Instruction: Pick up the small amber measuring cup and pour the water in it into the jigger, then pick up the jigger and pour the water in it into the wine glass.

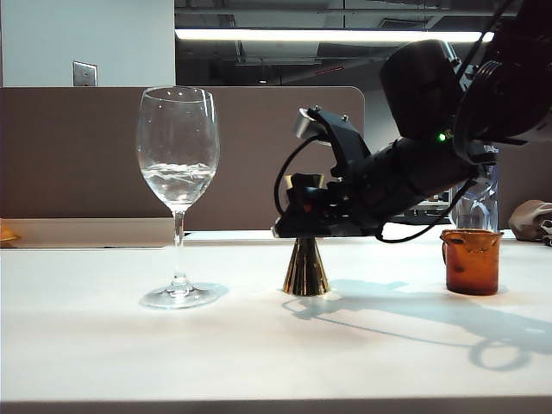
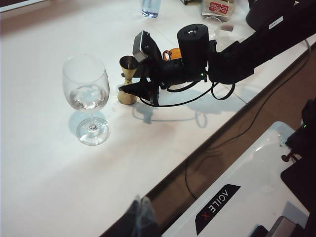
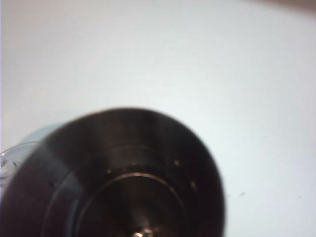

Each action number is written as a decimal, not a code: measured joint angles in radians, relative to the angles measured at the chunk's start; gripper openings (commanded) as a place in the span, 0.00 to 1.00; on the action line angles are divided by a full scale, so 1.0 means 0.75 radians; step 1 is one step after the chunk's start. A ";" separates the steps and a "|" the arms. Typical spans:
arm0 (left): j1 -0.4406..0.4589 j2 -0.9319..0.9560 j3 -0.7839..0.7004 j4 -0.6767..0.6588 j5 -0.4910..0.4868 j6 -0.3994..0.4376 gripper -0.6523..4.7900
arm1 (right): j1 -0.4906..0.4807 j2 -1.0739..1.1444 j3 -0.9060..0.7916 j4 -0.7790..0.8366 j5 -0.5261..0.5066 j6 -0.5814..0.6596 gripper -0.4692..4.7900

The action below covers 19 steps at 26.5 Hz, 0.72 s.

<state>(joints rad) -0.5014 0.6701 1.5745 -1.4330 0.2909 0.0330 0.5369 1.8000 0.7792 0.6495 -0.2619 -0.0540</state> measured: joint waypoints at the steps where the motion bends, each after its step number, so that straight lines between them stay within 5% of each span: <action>1: 0.000 0.001 0.000 0.000 0.000 0.000 0.12 | 0.000 0.003 0.005 0.002 0.000 0.000 0.48; 6: 0.000 0.001 0.000 0.000 0.000 0.000 0.12 | 0.000 0.010 0.006 -0.004 0.001 -0.001 0.46; 8: 0.000 0.001 0.000 0.000 0.000 0.000 0.12 | 0.000 0.010 0.006 -0.004 0.001 -0.001 0.32; 19: 0.000 0.001 0.000 0.000 0.000 0.000 0.12 | 0.001 0.008 0.013 0.018 0.007 -0.009 0.15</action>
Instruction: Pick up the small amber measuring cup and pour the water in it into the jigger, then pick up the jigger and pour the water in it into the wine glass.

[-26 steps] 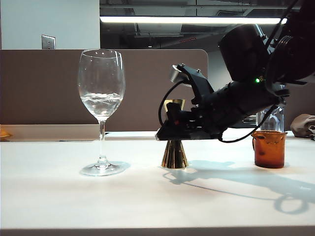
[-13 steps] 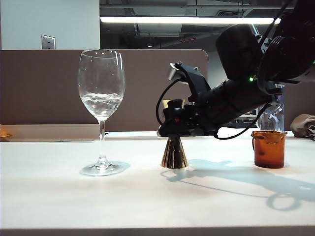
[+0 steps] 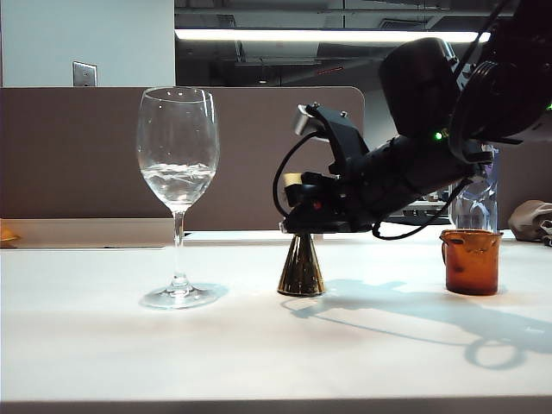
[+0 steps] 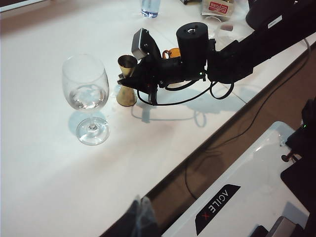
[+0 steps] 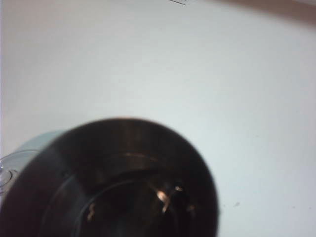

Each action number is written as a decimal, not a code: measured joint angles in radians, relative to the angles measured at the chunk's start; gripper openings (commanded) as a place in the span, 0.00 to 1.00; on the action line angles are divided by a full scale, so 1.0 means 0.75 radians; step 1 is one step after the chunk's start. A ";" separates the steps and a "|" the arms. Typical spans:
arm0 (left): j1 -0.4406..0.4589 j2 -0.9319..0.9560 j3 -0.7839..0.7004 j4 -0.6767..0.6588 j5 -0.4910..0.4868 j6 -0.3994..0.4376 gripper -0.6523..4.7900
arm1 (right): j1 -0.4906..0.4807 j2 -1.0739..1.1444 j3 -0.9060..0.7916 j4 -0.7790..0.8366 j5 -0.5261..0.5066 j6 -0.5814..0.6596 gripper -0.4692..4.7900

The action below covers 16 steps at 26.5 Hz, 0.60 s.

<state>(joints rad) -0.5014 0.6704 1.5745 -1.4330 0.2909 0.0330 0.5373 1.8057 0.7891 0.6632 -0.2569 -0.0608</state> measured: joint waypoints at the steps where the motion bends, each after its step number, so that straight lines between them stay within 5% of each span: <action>1: 0.000 0.000 0.000 0.000 0.000 0.000 0.12 | 0.000 -0.004 0.000 -0.007 -0.001 -0.001 0.11; 16: 0.000 0.000 0.000 0.000 0.000 0.000 0.12 | 0.017 -0.287 0.304 -0.571 0.109 -0.144 0.09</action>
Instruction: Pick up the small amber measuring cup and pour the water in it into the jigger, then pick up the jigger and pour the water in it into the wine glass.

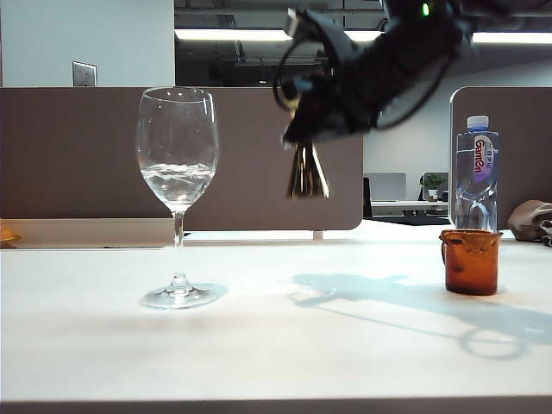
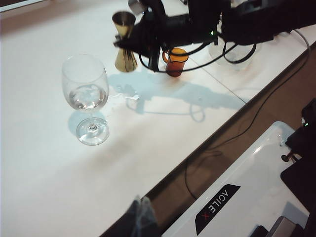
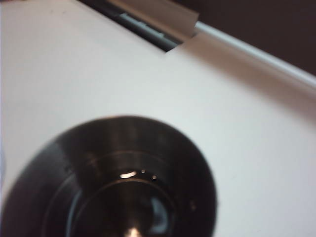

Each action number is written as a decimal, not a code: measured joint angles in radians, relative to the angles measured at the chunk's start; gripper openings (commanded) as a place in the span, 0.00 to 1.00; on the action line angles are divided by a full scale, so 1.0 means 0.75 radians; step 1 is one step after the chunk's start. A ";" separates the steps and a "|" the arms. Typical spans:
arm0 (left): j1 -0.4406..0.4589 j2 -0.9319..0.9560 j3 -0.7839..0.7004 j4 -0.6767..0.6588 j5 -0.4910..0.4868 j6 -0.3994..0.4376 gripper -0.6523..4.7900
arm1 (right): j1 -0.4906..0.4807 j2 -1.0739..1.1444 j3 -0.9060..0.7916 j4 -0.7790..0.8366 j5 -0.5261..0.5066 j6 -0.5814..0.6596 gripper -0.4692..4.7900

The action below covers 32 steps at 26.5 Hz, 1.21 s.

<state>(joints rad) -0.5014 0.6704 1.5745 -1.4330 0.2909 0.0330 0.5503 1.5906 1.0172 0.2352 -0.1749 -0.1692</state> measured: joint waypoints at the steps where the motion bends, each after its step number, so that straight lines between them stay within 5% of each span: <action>1: 0.000 0.000 0.000 0.000 0.000 0.000 0.12 | 0.006 -0.011 0.027 -0.027 0.020 -0.014 0.09; 9: 0.000 -0.001 0.000 0.000 0.000 0.000 0.12 | 0.120 -0.028 0.232 -0.308 0.130 -0.158 0.09; 21: 0.000 0.000 0.000 0.000 0.000 0.000 0.12 | 0.334 -0.009 0.336 -0.370 0.409 -0.433 0.09; 32: 0.000 0.000 0.000 0.000 0.000 0.000 0.12 | 0.360 0.189 0.533 -0.531 0.625 -0.617 0.09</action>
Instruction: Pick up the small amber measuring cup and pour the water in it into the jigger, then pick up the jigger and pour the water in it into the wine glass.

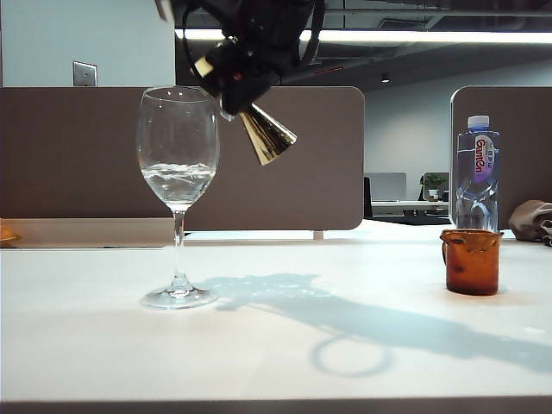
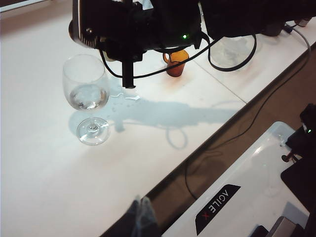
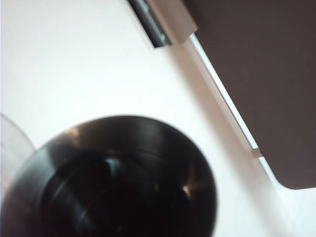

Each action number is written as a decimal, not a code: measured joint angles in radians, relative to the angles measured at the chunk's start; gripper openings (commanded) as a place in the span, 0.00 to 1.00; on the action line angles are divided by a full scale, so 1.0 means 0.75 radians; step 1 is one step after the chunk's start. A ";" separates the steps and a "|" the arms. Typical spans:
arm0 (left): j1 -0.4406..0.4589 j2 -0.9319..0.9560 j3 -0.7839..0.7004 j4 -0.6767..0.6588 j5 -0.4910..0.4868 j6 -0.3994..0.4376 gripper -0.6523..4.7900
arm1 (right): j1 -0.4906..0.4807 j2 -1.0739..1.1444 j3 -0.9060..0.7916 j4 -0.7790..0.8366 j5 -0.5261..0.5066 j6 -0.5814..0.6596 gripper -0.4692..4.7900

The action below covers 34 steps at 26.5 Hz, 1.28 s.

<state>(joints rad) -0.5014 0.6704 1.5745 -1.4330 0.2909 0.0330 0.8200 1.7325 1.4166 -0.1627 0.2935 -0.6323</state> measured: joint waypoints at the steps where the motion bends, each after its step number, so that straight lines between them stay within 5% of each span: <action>1: 0.000 0.001 0.000 0.000 0.000 0.000 0.12 | 0.000 0.003 -0.001 -0.002 0.003 -0.033 0.09; 10: 0.000 0.000 0.000 0.000 0.000 0.000 0.12 | 0.001 0.005 -0.001 -0.001 0.114 -0.290 0.09; 15: 0.000 0.000 0.000 0.000 0.000 0.000 0.12 | 0.001 0.007 0.000 0.111 0.173 -0.575 0.09; 34: 0.000 0.000 0.000 0.000 0.000 0.000 0.12 | 0.002 0.006 0.019 0.271 0.176 -1.128 0.09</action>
<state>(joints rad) -0.5014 0.6704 1.5745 -1.4330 0.2909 0.0330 0.8215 1.7367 1.4311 0.0406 0.4259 -1.4784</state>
